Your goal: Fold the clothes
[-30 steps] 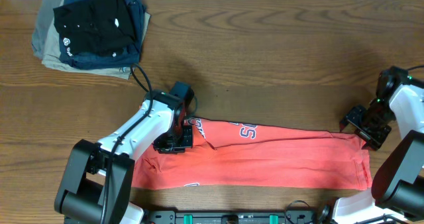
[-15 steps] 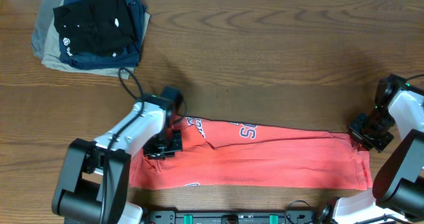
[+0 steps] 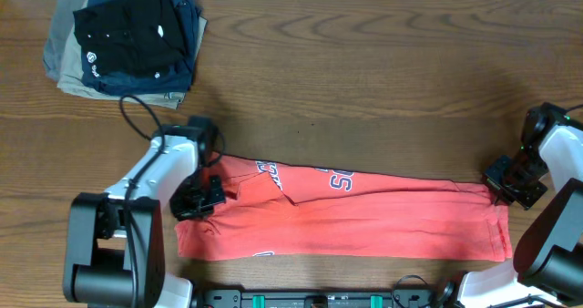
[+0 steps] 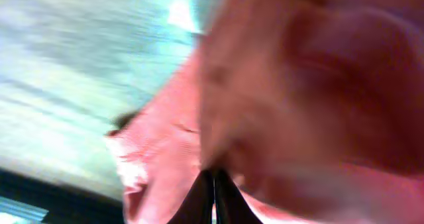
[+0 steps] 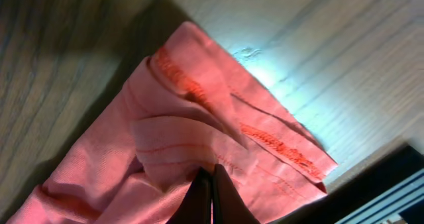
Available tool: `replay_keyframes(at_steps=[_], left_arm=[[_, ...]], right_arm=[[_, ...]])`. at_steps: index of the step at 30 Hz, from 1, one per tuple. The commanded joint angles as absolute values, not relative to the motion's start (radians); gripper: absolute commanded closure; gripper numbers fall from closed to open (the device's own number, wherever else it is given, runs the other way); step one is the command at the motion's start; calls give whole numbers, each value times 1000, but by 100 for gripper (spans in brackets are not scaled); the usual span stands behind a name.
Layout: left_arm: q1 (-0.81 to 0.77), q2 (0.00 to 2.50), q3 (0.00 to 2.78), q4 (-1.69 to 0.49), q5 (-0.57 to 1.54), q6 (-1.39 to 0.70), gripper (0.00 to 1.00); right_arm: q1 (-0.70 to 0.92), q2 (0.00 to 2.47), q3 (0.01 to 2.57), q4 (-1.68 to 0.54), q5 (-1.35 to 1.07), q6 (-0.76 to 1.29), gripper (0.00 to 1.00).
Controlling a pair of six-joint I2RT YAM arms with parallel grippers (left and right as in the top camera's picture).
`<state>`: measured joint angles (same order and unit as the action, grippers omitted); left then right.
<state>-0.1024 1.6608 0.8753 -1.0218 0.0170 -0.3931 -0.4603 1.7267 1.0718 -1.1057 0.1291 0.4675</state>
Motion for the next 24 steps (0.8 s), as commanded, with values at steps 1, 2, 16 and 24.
replay_keyframes(at_steps=[1,2,16,24], left_arm=[[-46,1660,875,-1039,-43,-397,94],[-30,1658,876,-1043,-43,-394,94],[55,1534,958,-1137,-46,-395,94],[-50,1276,958,-1107,135,-314,94]], right_arm=[[-486,1705,1118,-1130,172,504,99],[-489,1705,1124,-1142,183,516,99],[-480,1705,1147,-1216,127,515,1],[-412,1705,1146,-1196,-5,416,15]])
